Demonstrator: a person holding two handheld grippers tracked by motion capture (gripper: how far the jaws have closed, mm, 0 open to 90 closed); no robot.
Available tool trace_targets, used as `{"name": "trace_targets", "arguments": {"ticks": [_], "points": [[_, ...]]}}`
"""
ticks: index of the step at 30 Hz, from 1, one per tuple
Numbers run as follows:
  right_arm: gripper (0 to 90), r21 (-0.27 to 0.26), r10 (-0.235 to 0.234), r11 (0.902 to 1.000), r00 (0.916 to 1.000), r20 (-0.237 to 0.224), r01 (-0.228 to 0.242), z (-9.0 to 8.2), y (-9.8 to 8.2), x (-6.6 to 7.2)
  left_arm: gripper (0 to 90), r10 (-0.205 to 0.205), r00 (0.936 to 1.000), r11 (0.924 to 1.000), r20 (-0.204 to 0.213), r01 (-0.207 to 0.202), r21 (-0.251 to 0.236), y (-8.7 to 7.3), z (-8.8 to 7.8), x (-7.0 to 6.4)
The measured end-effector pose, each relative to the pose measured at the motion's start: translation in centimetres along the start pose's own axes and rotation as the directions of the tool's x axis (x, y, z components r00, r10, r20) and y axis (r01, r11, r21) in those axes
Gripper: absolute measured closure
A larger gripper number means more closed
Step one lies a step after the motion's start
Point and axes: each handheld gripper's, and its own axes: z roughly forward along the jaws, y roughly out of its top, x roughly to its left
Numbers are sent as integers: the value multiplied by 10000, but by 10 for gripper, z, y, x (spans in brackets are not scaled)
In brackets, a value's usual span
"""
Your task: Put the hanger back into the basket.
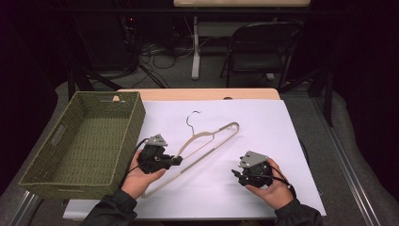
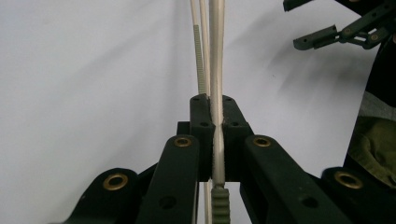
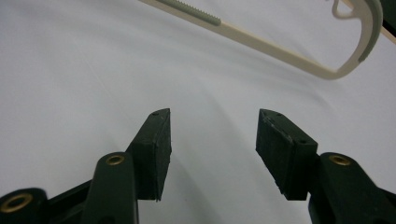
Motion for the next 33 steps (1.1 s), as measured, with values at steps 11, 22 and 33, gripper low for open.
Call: {"name": "trace_targets", "arguments": {"ticks": [11, 22, 33], "points": [[453, -436, 258, 9987, 9996, 109, -253, 0, -4, 0, 870, 65, 9978, 9989, -653, -95, -459, 3, -17, -7], [454, -504, 431, 9978, 9990, 107, -425, 2, -8, -3, 870, 128, 9936, 9984, -1119, -188, -527, 10, -50, -26], [455, -384, 494, 9981, 9987, 154, -488, 2, -10, -5, 870, 78, 9922, 9974, -1242, -166, -699, 15, -95, -24]]}}
